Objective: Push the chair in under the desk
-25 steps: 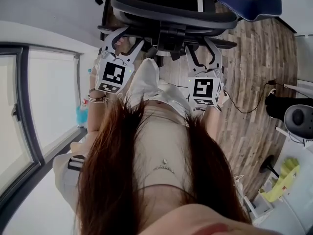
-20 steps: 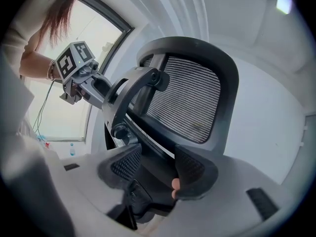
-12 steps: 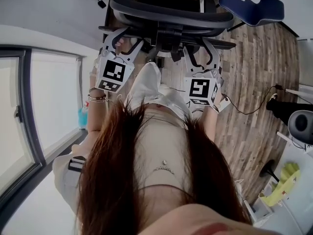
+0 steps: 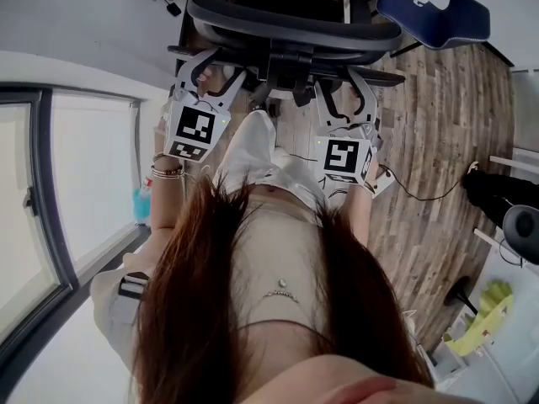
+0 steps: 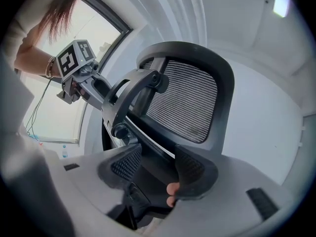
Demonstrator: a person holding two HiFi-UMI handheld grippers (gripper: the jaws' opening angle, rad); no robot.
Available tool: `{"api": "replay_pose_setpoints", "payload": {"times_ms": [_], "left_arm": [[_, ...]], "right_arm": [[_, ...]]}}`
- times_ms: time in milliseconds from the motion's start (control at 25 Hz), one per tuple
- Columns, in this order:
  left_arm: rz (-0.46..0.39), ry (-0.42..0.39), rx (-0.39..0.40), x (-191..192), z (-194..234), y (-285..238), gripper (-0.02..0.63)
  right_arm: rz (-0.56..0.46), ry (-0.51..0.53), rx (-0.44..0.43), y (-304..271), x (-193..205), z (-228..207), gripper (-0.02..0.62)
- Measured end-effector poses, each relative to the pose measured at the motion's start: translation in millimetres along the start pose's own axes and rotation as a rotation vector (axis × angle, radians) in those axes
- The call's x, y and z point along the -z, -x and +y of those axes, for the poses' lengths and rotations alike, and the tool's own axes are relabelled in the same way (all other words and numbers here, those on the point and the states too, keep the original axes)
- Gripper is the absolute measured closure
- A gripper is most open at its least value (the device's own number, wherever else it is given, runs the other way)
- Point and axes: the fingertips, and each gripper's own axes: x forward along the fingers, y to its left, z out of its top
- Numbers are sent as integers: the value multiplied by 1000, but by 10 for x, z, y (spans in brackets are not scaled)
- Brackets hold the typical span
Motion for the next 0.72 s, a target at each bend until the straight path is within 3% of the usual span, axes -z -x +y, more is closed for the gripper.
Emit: {"api": "replay_pose_setpoints", "payload": {"times_ms": [720], "left_arm": [[-5,12,-1,7,185,-153,390]], "right_arm": [[-36,-7,-9,-252,-80,-41,368]]}}
